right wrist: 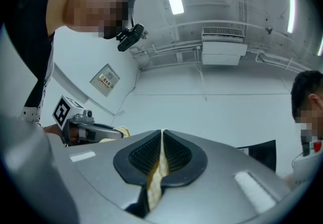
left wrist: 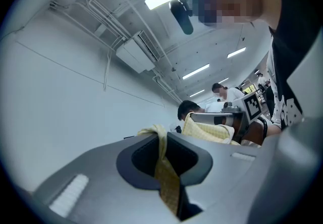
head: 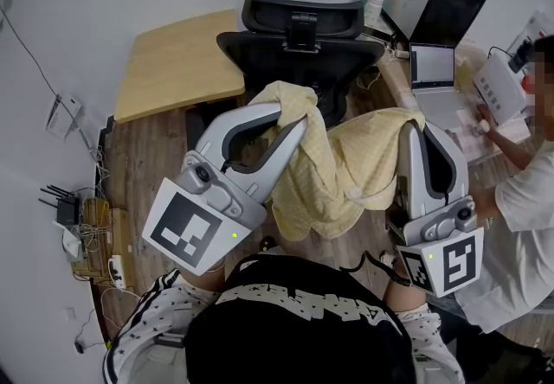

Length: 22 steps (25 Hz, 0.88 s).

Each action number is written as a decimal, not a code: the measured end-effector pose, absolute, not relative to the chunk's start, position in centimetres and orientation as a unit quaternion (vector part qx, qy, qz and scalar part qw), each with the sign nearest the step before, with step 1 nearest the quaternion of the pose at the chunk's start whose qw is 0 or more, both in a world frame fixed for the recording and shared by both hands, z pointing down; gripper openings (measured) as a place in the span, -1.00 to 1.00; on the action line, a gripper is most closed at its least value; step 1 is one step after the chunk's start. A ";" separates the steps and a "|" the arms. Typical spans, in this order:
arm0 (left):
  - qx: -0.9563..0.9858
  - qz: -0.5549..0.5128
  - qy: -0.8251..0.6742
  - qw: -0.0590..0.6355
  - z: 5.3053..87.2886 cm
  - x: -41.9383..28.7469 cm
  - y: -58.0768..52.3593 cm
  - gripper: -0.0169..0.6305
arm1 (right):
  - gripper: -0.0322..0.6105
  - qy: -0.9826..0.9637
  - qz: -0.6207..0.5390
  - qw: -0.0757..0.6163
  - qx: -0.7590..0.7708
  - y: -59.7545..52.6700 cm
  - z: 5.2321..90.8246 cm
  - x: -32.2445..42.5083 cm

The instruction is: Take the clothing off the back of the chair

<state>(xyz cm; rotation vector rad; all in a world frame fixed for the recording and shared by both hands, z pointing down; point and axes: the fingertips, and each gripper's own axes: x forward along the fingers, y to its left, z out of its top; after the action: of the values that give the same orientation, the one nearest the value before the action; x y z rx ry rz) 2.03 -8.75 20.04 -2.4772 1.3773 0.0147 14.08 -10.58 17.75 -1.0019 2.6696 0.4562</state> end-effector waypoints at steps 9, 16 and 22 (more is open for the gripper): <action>-0.864 -0.002 0.490 0.118 22.6 1.7 -9.5 -0.87 | -0.83 0.923 0.124 0.110 -0.348 -11.3 20.2 13.7; -0.865 -0.005 0.490 0.105 23.6 1.9 -9.9 -0.87 | -0.82 0.924 0.112 0.102 -0.351 -11.8 21.3 13.9; -0.866 -0.008 0.490 0.102 23.6 2.0 -10.2 -0.87 | -0.83 0.924 0.106 0.100 -0.353 -12.2 21.4 14.0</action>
<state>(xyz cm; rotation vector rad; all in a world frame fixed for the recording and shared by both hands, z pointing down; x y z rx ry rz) 2.01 -10.17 23.60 -2.5574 1.4456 -0.0234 14.01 -12.19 21.40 -1.0424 2.7331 0.3129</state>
